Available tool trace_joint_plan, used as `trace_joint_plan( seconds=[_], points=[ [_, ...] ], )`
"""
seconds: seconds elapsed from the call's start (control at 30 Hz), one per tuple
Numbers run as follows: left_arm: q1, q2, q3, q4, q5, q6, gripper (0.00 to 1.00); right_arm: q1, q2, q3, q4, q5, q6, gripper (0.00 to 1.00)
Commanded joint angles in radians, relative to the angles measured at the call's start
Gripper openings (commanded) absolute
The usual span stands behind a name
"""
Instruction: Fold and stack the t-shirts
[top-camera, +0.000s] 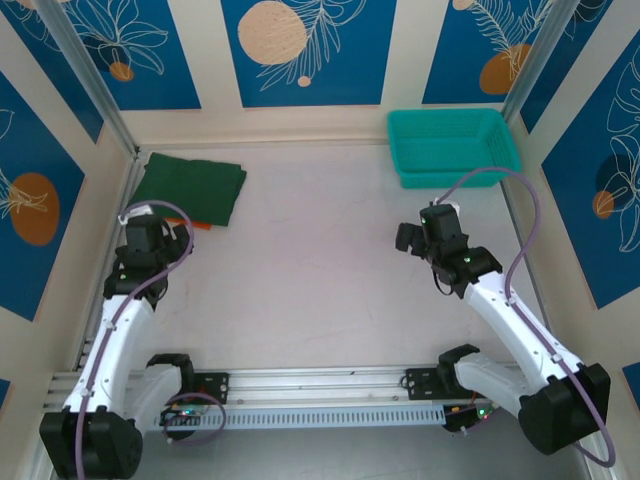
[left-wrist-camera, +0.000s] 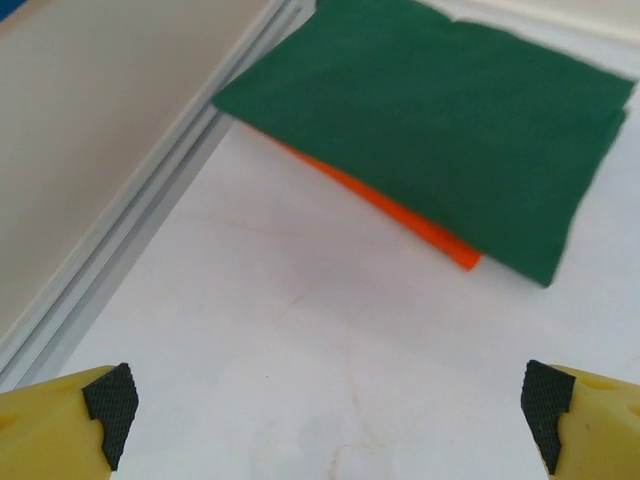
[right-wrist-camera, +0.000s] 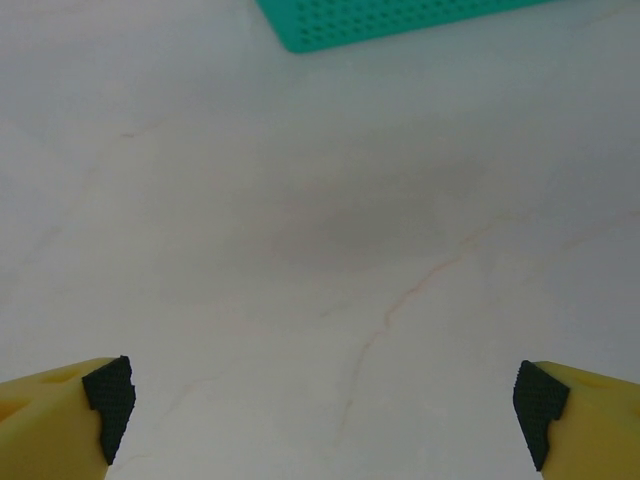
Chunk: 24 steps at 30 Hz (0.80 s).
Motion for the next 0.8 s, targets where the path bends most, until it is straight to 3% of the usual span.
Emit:
trace_joint_plan(
  seconds=[0.0, 0.13, 0.2, 0.23, 0.47, 0.63, 0.77],
  points=[
    [0.005, -0.03, -0.099, 0.033, -0.042, 0.011, 1.0, -0.07, -0.015, -0.063, 0.077, 0.005, -0.04, 0.99],
    [0.005, -0.128, -0.268, 0.136, -0.124, -0.155, 1.0, -0.157, -0.182, -0.244, 0.284, -0.198, -0.153, 0.99],
    [0.008, -0.155, -0.312, 0.165, -0.148, -0.156, 1.0, -0.242, -0.234, -0.308, 0.331, -0.377, -0.208, 0.99],
    [0.012, -0.16, -0.317, 0.175, -0.165, -0.135, 1.0, -0.273, -0.237, -0.317, 0.316, -0.398, -0.206, 0.99],
    [0.013, -0.073, -0.425, 0.437, -0.037, 0.107, 1.0, -0.332, -0.247, -0.428, 0.391, -0.386, -0.219, 0.99],
    [0.013, 0.052, -0.428, 0.622, 0.028, 0.103, 1.0, -0.329, -0.157, -0.536, 0.707, -0.373, -0.238, 0.99],
    [0.014, 0.181, -0.393, 0.73, 0.109, 0.155, 1.0, -0.332, 0.011, -0.481, 0.801, -0.348, -0.262, 0.99]
  ],
)
